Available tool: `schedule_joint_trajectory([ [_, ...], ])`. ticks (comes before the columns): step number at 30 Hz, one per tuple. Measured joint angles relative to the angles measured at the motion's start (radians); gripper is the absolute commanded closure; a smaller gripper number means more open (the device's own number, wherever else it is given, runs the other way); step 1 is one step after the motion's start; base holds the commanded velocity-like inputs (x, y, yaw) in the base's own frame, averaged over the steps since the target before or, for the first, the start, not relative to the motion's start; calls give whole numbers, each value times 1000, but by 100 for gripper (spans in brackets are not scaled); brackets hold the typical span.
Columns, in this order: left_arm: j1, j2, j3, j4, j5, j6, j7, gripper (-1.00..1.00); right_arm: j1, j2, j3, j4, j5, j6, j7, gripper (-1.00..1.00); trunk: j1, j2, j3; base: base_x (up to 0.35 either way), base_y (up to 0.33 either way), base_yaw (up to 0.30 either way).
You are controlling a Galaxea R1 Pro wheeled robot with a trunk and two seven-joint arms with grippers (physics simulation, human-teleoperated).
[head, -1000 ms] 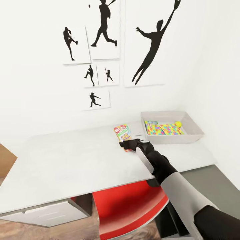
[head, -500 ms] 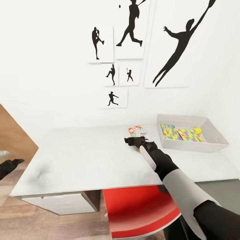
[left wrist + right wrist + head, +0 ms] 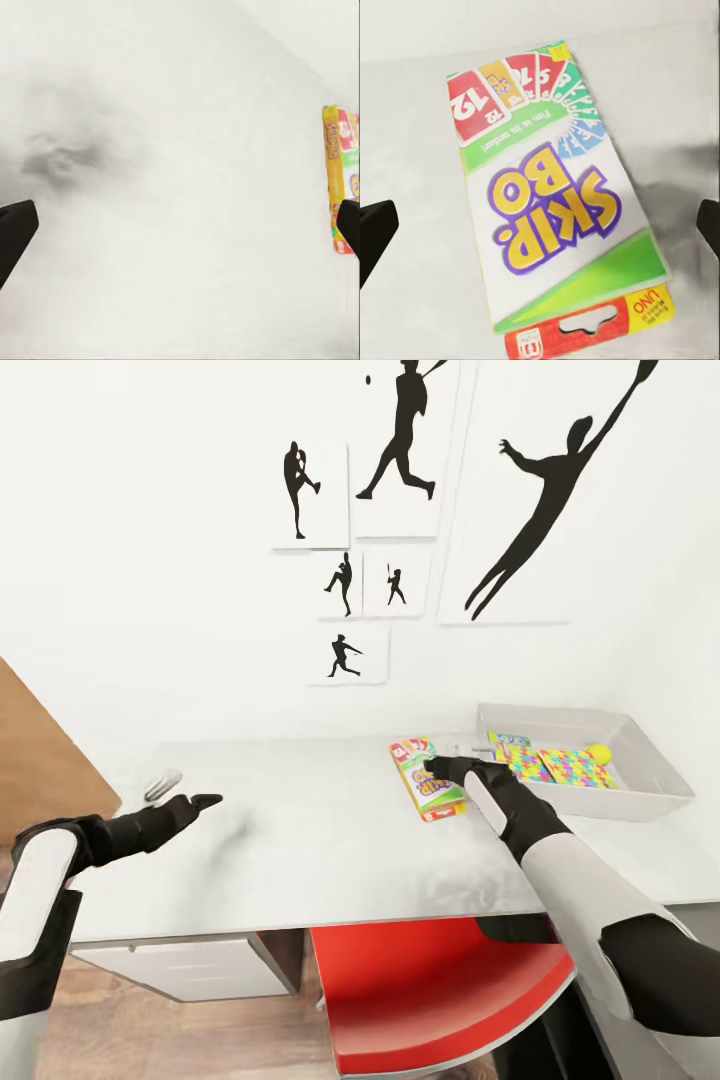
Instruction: Put all the toys in the child's room - the three board games (two on the bed and one on the table), the two jigsaw puzzles on the table, and the tennis ball on the table - inside the toy box on the table in the child's room.
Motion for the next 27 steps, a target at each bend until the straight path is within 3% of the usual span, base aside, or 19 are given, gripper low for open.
schedule_joint_trajectory([
  [4,18,-78,-14,0,4,-5,-11,-100,-23,0,-32,87,-1,-16,0,-100,0,0,0,0,0,0],
  [6,35,-91,-13,1,7,-6,-13,-100,-27,2,-37,107,-2,-31,0,-100,0,0,0,0,0,0],
  [14,73,-102,33,1,13,-6,-21,-100,-29,4,-42,132,-6,-50,0,-100,-1,0,0,81,0,0],
  [20,80,-97,42,2,13,-6,-23,-100,-18,21,-30,81,-2,-63,9,-100,-1,0,0,265,0,0],
  [27,83,-93,44,2,14,-1,-22,-100,-18,30,-31,66,1,-47,-1,-100,0,0,0,44,0,0],
])
